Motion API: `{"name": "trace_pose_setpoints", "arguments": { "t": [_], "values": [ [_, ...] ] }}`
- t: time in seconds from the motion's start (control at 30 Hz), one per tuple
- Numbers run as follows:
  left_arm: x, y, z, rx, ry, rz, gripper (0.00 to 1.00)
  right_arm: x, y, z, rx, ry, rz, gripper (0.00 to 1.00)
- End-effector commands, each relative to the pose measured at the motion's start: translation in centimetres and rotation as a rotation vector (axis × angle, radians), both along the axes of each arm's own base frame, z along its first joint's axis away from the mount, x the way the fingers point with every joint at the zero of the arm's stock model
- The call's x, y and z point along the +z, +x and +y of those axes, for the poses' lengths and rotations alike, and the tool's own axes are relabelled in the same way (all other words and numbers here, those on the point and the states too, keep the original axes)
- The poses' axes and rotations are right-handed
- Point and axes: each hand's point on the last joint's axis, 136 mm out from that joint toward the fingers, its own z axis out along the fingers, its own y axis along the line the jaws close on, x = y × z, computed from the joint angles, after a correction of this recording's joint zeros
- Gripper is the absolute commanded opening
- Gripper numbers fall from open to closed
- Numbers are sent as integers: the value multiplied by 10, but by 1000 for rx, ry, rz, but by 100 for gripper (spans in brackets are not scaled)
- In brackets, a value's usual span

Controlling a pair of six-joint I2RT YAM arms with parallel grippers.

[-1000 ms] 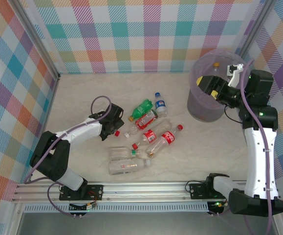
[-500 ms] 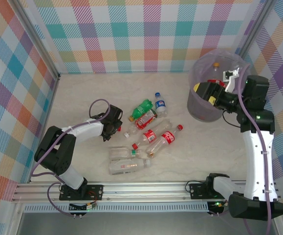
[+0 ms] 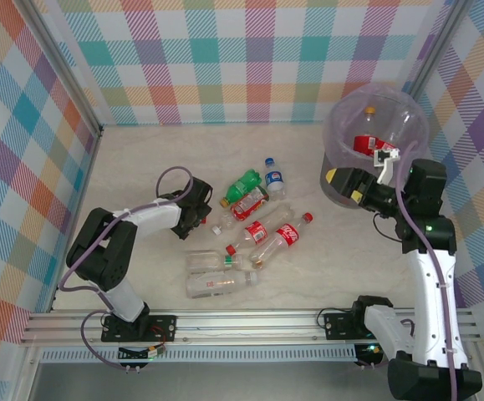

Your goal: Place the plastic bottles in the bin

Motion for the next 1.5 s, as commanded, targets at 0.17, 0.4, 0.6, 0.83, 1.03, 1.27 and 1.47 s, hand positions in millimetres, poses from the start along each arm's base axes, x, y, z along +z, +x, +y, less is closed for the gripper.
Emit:
{"name": "trace_pose_setpoints", "arguments": {
  "t": [0.17,0.4,0.6,0.83,1.03,1.27,1.47],
  "values": [
    [-15,8,2,102,-65,-44,69,11,1,8,92,-29,-42,94],
    [-7,-6,13,15,32,3,59,-18,1,9,76,13,-35,94],
    [-11,-10,15,-18,59,33,51,-5,-14,5,45,-43,-85,93],
    [-20,-11,14,1,38,21,40,17,-16,12,67,6,-113,93],
    [18,-2,17,-88,101,-33,29,15,-22,19,94,-13,-119,91],
    [97,9,-3,-281,186,-178,27,36,-22,47,171,-33,-190,90],
    [142,-1,-80,-596,117,-364,24,19,-8,81,231,-99,-138,89]
  ]
}}
